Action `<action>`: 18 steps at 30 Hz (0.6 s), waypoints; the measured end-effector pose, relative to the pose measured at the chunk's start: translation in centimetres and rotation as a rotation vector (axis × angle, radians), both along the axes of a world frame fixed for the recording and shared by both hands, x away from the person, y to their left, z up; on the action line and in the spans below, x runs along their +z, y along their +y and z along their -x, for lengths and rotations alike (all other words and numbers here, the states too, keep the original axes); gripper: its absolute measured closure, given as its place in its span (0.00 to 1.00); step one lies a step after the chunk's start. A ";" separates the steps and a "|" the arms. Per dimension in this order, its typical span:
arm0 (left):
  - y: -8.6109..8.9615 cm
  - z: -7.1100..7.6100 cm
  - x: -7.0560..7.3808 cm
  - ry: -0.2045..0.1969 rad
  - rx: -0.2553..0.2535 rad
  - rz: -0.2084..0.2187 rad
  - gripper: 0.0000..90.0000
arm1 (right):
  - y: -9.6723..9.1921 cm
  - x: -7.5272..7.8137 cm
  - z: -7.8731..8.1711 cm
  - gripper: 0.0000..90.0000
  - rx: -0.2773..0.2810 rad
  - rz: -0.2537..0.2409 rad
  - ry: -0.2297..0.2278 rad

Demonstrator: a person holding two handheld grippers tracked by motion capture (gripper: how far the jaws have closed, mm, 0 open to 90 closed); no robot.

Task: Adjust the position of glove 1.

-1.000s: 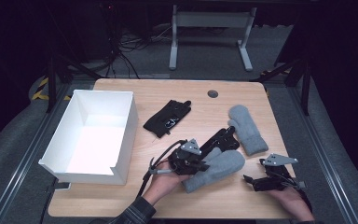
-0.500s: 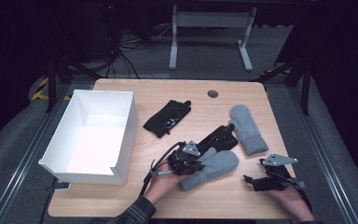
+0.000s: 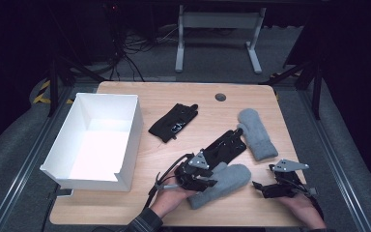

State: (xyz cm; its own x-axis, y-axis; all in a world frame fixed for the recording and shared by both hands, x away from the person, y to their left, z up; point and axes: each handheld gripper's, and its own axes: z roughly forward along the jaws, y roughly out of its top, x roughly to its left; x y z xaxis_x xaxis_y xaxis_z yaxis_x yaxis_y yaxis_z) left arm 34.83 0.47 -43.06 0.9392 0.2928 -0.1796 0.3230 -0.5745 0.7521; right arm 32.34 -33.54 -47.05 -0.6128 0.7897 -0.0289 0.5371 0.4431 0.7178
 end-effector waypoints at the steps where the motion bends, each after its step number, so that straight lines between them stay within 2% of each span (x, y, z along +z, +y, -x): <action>1: 0.3 0.0 0.2 -0.010 0.002 0.004 0.67 | 0.0 0.0 0.0 0.05 0.000 -0.001 0.000; 4: 1.5 -0.3 0.5 -0.026 0.028 -0.015 0.61 | -0.1 0.0 0.1 0.07 0.002 -0.002 -0.002; 7: 2.8 -0.7 0.4 -0.020 0.054 -0.021 0.54 | -0.2 0.4 0.2 0.20 0.009 0.008 -0.001; 9: 3.2 -0.9 0.3 -0.025 0.063 -0.035 0.49 | -0.2 0.5 0.2 0.20 0.004 0.013 -0.007; 10: 3.5 -1.0 0.2 -0.027 0.071 -0.048 0.49 | -0.2 0.7 0.3 0.22 -0.006 0.021 -0.006; 14: 4.8 -1.5 -0.5 -0.031 0.109 -0.090 0.36 | -0.5 1.3 0.3 0.30 -0.041 0.016 -0.026; 18: 5.7 -1.9 -1.1 -0.022 0.139 -0.139 0.24 | -0.7 2.1 0.1 0.47 -0.060 0.018 -0.044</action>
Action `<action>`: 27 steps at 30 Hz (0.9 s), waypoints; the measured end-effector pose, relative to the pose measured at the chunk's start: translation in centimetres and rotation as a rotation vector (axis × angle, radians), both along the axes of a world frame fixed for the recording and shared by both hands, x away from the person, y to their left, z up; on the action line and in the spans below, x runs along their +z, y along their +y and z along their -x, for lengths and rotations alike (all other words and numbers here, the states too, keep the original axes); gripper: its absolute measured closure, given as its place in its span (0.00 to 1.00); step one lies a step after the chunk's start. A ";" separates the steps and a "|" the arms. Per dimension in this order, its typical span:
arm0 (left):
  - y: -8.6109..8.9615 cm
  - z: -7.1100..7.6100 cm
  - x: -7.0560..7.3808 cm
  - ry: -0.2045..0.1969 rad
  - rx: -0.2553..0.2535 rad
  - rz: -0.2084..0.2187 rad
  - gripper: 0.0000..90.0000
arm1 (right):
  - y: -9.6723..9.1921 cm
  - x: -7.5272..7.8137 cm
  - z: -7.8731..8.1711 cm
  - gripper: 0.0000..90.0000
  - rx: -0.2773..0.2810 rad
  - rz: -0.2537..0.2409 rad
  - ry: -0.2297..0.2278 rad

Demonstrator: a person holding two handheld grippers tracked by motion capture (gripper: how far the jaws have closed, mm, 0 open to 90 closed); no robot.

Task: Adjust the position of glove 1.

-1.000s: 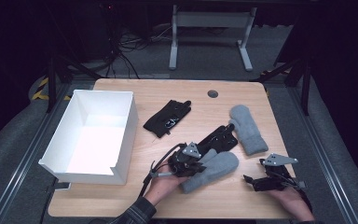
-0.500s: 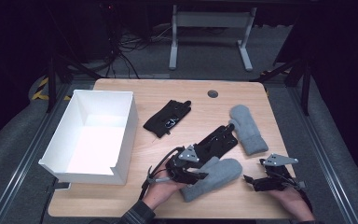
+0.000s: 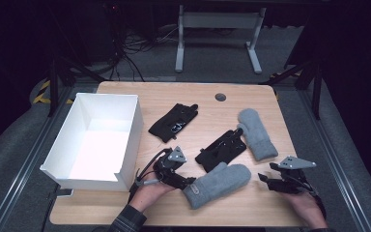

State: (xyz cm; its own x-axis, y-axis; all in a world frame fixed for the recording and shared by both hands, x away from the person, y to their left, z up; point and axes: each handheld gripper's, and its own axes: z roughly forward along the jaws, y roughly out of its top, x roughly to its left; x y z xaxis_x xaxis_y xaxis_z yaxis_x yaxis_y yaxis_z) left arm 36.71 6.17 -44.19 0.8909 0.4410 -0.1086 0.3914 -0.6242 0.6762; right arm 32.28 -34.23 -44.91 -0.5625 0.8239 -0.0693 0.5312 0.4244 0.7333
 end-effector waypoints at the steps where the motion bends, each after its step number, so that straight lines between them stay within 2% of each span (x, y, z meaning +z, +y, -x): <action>1: 0.3 -0.3 -0.4 0.016 0.011 -0.028 0.19 | -0.1 0.6 -0.3 0.57 -0.014 -0.001 -0.016; 3: 0.5 -0.5 -0.7 0.021 0.025 -0.036 0.17 | -0.2 0.8 -0.5 0.61 -0.022 -0.006 -0.020; 7: 1.4 -1.3 -1.5 0.039 0.065 -0.055 0.17 | -0.6 1.6 -1.8 0.82 -0.045 -0.010 -0.029; 8: 1.6 -1.4 -1.7 0.038 0.077 -0.064 0.17 | -0.8 1.9 -2.4 0.91 -0.054 -0.007 -0.035; 9: 1.6 -1.4 -1.7 0.038 0.077 -0.064 0.17 | -0.8 1.9 -2.4 0.91 -0.054 -0.007 -0.035; 11: 1.7 -1.7 -1.8 0.031 0.085 -0.073 0.17 | -1.0 2.2 -3.6 0.99 -0.072 0.003 -0.045; 14: 1.7 -1.8 -2.0 0.018 0.100 -0.085 0.15 | -1.5 2.5 -5.5 1.00 -0.097 0.016 -0.057; 17: 1.5 -1.9 -2.2 0.013 0.102 -0.096 0.13 | -1.8 2.4 -6.5 1.00 -0.097 0.005 -0.053; 19: 1.5 -1.9 -2.3 0.005 0.103 -0.102 0.10 | -1.8 2.2 -7.3 1.00 -0.098 0.028 -0.052; 21: 1.4 -1.9 -2.4 -0.005 0.102 -0.108 0.09 | -1.8 1.7 -8.0 1.00 -0.094 0.050 -0.031; 23: 1.4 -1.9 -2.4 -0.022 0.096 -0.127 0.09 | -1.8 1.4 -8.0 1.00 -0.093 0.078 -0.019; 24: 1.3 -1.8 -2.5 -0.025 0.099 -0.120 0.08 | -1.8 1.5 -7.9 1.00 -0.091 0.088 -0.012; 27: 1.2 -1.8 -2.6 -0.024 0.096 -0.123 0.06 | -1.9 1.5 -7.2 1.00 -0.089 0.091 0.001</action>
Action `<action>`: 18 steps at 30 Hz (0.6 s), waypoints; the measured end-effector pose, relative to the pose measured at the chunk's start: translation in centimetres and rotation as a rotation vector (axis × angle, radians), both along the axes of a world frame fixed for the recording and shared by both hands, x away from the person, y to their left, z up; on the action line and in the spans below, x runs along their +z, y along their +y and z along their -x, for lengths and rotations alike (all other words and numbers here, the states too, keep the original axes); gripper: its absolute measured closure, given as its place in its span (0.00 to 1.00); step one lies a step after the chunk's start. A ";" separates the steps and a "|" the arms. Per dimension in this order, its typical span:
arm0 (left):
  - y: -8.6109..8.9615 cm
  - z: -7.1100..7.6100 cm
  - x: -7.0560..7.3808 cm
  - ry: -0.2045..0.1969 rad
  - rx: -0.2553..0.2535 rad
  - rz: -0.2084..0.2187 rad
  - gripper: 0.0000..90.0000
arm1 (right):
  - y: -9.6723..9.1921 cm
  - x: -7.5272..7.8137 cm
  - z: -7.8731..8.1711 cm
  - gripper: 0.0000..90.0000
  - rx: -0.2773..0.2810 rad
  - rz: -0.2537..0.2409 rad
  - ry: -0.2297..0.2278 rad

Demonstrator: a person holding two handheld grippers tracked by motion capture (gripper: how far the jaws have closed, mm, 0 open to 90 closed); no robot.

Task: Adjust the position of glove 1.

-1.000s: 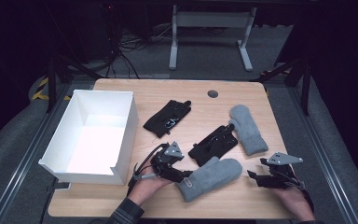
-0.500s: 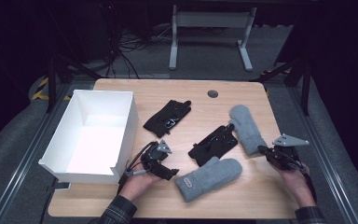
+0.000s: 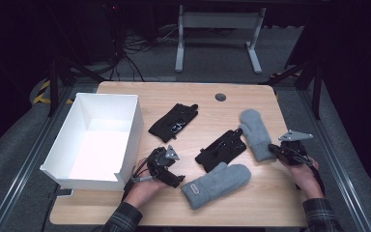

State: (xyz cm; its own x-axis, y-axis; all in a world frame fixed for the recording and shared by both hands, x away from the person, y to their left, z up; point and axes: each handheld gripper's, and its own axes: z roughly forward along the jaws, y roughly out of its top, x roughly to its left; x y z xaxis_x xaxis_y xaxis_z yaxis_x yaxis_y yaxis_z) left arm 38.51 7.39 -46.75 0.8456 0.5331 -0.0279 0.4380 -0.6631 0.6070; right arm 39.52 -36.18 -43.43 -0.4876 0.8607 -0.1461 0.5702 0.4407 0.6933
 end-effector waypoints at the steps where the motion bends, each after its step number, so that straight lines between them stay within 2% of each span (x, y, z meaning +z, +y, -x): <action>1: 0.0 0.0 0.0 -0.001 -0.001 0.000 0.05 | 0.0 0.0 0.2 1.00 0.000 0.000 0.001; 8: -0.1 0.1 -0.1 -0.005 -0.002 0.002 0.03 | -0.1 0.1 1.6 1.00 0.009 0.005 0.022; 15: -0.1 0.1 -0.2 -0.001 -0.006 0.002 0.01 | 0.8 0.3 3.5 1.00 0.038 0.004 0.035; 18: -0.2 0.1 -0.2 -0.003 -0.007 0.001 0.01 | 1.0 0.3 3.7 1.00 0.046 0.000 0.034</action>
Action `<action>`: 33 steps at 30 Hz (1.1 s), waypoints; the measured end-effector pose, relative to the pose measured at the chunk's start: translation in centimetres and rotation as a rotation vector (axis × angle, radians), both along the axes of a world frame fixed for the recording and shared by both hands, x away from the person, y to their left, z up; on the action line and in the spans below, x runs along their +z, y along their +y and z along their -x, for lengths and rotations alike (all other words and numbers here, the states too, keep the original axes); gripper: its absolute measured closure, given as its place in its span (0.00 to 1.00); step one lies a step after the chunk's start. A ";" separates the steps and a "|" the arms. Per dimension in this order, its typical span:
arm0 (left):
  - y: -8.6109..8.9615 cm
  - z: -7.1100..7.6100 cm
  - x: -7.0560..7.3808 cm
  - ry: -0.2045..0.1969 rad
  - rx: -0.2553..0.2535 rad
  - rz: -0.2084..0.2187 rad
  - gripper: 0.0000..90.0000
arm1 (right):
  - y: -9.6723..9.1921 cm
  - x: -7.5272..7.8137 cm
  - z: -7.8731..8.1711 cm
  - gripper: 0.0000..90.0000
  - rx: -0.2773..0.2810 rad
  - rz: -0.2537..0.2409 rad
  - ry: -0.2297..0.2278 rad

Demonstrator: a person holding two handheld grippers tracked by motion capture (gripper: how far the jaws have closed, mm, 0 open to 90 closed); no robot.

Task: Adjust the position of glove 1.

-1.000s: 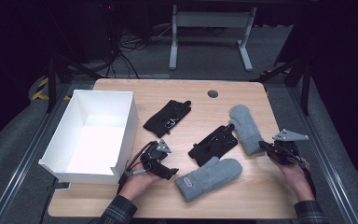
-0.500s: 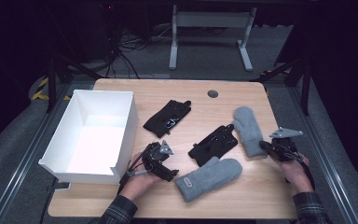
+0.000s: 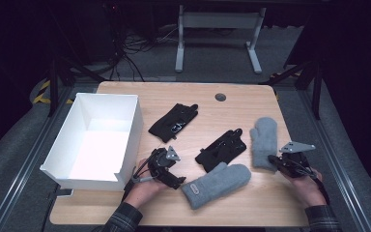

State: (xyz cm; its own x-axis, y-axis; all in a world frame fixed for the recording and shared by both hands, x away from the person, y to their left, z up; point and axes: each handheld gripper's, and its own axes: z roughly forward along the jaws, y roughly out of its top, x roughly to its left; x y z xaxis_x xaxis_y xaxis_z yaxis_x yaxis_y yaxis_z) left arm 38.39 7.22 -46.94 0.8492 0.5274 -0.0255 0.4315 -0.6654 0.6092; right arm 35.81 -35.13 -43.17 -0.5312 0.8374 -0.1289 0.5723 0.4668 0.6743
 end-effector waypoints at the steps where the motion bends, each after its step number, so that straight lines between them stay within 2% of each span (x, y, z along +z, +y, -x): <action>1: 0.0 0.0 0.0 0.000 0.000 0.000 0.00 | 0.1 0.0 0.0 1.00 0.003 -0.001 0.000; 14: 0.0 0.0 0.0 -0.001 -0.002 0.002 0.00 | 2.1 -0.2 -0.6 1.00 0.081 -0.054 0.009; 19: 0.0 0.0 0.0 -0.001 -0.001 0.003 0.00 | 3.2 -0.3 -0.8 1.00 0.128 -0.064 0.009; 23: 0.0 0.0 0.0 -0.003 0.000 0.003 0.00 | 4.6 -0.5 -0.7 1.00 0.191 -0.073 0.012; 26: 0.0 0.0 -0.1 -0.005 0.002 0.005 0.00 | 4.7 -0.5 -0.6 1.00 0.194 -0.064 0.008; 28: -0.1 0.0 0.0 -0.003 0.006 0.004 0.01 | 4.4 -0.3 -0.5 1.00 0.190 -0.079 0.001; 33: -0.1 0.0 0.0 -0.002 0.005 0.002 0.01 | 3.8 0.2 -0.3 0.98 0.163 -0.083 -0.033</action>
State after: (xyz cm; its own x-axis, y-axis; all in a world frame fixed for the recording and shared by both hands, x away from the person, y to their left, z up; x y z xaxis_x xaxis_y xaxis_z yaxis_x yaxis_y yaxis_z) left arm 38.43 7.15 -46.93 0.8464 0.5319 -0.0247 0.4337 -0.6617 0.6117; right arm 36.11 -31.31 -43.01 -0.6577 0.7488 -0.0826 0.4702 0.4937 0.7316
